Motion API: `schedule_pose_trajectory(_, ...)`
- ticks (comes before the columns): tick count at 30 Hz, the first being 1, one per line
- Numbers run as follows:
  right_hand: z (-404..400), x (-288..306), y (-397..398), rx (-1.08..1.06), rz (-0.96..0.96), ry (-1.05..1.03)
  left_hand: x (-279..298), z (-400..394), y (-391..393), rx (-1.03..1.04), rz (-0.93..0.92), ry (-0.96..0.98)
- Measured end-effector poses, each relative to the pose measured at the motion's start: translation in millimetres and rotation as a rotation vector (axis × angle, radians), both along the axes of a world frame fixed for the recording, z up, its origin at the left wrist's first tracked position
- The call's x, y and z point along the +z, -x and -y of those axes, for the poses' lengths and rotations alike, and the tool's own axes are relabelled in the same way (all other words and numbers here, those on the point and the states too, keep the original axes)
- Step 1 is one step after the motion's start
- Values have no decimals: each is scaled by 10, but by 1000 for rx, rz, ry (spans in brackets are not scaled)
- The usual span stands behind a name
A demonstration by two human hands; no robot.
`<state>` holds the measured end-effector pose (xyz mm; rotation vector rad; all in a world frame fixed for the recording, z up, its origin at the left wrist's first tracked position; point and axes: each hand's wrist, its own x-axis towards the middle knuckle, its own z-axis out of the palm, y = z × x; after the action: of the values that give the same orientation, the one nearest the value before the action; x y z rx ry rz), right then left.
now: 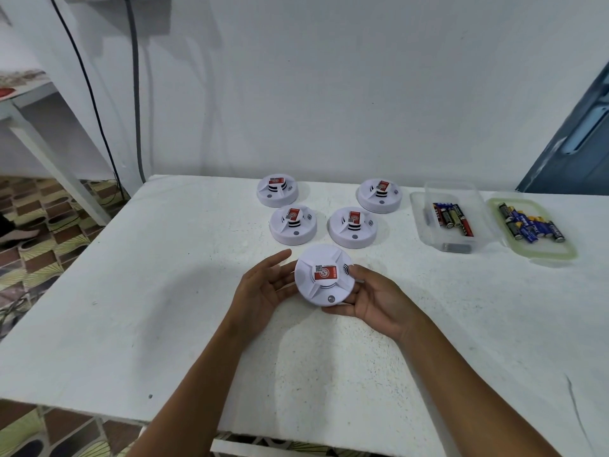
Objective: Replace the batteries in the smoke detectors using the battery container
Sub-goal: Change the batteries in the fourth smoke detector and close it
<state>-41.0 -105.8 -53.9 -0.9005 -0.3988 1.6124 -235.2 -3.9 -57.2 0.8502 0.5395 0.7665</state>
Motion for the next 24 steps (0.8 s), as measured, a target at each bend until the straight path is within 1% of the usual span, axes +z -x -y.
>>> schedule_pose_trajectory(6, -5, 3, -1, 0, 19, -4, -15, -3, 6, -5, 8, -19)
schedule_pose_trajectory(24, 3, 10, 19, -31, 20, -4, -7, -12, 3, -10, 8, 16)
